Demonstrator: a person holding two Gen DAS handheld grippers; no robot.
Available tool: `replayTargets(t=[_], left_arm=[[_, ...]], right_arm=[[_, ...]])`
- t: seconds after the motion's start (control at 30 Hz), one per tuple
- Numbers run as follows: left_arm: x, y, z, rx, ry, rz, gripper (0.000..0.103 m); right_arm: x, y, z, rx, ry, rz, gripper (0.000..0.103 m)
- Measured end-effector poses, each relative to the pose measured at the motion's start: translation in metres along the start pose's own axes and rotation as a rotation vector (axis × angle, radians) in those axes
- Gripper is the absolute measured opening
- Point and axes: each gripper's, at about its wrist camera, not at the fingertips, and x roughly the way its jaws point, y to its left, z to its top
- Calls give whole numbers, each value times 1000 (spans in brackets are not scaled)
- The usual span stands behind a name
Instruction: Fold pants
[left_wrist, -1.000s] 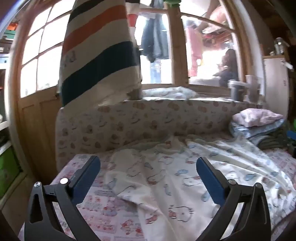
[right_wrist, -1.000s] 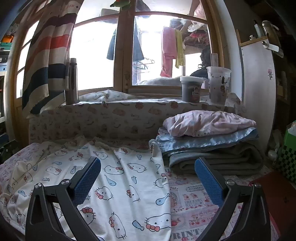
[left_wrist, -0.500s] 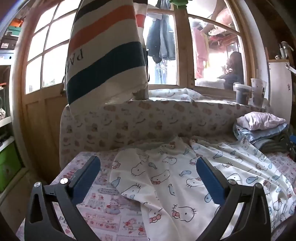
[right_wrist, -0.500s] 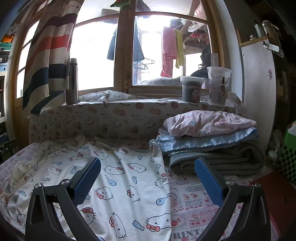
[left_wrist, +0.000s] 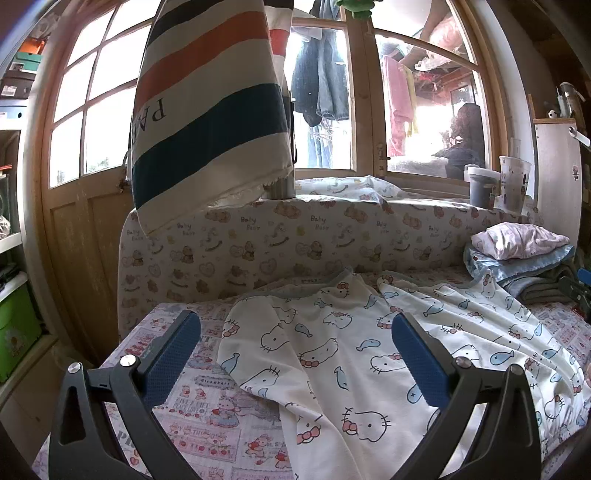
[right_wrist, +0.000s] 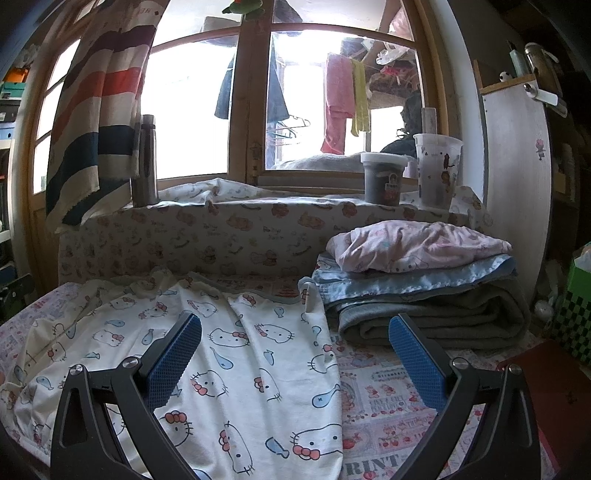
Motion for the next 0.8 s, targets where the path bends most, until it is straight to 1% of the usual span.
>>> replayTargets(t=[0.17,0.53,0.8], left_arm=[[0,0,0,-1,0,0,103],[2,0,0,0,7,0,103],[2,-1,-2,-4,-2,7,103]], right_arm=[[0,-1,0,-4,1,22,102],[0,0,0,-6,0,23,102],[0,-1,0,-6,-1,23,102]])
